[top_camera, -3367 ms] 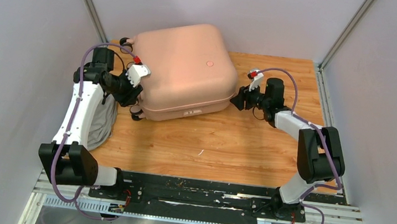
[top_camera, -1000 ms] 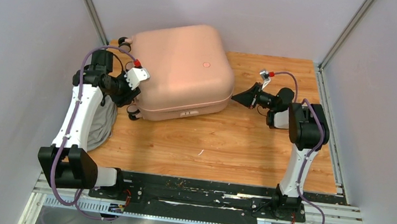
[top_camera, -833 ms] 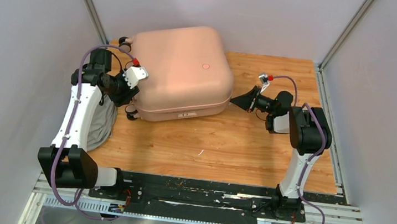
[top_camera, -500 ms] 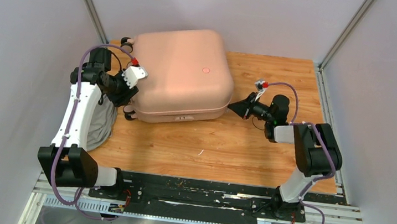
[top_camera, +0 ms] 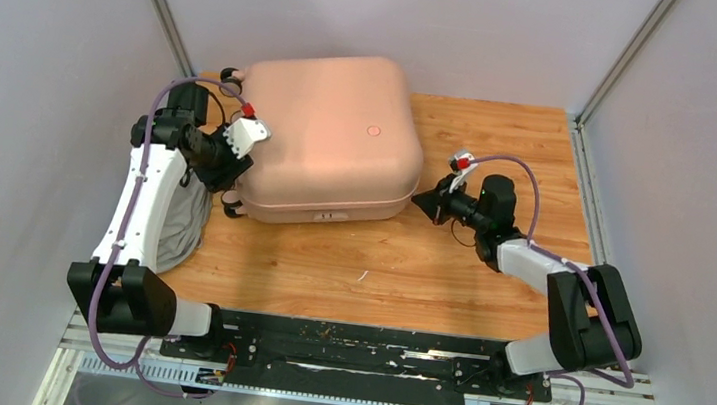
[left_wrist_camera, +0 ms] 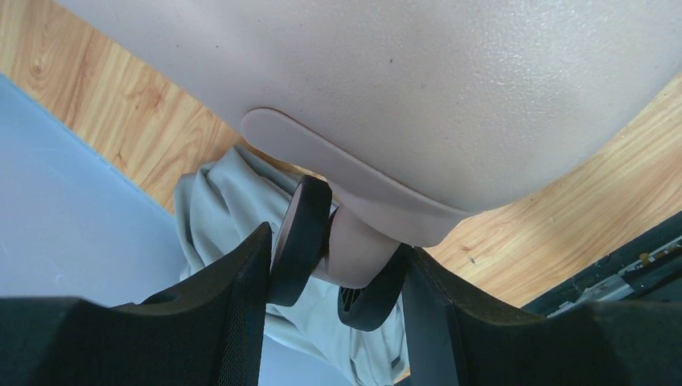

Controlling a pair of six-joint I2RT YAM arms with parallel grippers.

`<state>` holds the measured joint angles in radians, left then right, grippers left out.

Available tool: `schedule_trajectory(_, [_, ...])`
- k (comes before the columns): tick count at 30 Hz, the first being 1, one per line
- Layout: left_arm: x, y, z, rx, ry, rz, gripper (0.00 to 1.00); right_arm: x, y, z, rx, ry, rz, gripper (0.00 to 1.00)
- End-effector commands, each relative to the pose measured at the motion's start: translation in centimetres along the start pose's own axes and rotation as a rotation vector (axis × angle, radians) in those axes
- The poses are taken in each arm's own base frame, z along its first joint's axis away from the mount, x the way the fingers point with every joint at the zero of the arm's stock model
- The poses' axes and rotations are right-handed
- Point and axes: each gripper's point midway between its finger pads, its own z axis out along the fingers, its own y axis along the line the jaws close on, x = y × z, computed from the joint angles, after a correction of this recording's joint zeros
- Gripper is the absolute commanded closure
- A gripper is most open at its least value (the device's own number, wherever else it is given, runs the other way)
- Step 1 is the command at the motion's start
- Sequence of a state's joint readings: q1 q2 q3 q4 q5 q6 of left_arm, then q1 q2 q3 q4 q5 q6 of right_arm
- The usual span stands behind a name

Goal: Pack the luggage
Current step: Zip the luggage at the center of the board.

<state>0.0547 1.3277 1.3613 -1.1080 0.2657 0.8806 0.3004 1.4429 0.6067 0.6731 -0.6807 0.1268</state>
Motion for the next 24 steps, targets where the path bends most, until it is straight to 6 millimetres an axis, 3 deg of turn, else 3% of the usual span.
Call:
schedule_trajectory(1, [-7.8, 0.6, -2.0, 0.004, -0.289, -0.078, 1.00, 1.3, 6.1, -1.0, -0.249, 0.019, 0.008, 1.00])
schedule_trajectory(5, [-7.5, 1.3, -2.6, -0.024, -0.290, -0.075, 1.00, 0.2, 4.0, -1.6, -0.220, -0.041, 0.040, 1.00])
schedule_trajectory(10, [-6.7, 0.7, -2.4, -0.022, -0.278, -0.065, 1.00, -0.9, 4.2, -1.2, -0.247, -0.061, 0.032, 1.00])
schedule_trajectory(13, [-6.3, 0.7, -2.5, -0.032, -0.271, -0.062, 1.00, -1.6, 1.0, -2.0, -0.137, -0.077, 0.049, 0.99])
schedule_trajectory(16, [-5.7, 0.3, -2.4, -0.032, -0.265, -0.053, 1.00, -3.4, -2.8, -3.1, -0.057, -0.135, 0.088, 0.68])
schedule_trajectory(18, [-5.5, 0.1, -2.3, -0.030, -0.261, -0.045, 1.00, -3.8, -4.7, -3.5, -0.017, -0.155, 0.092, 0.59])
schedule_trajectory(22, [-5.3, 0.0, -2.3, -0.032, -0.256, -0.037, 1.00, -2.9, -5.3, -2.1, -0.107, -0.126, 0.107, 0.37])
schedule_trajectory(24, [-5.2, 0.1, -2.4, -0.039, -0.255, -0.032, 1.00, -2.7, -5.3, -1.6, -0.157, -0.127, 0.117, 0.35])
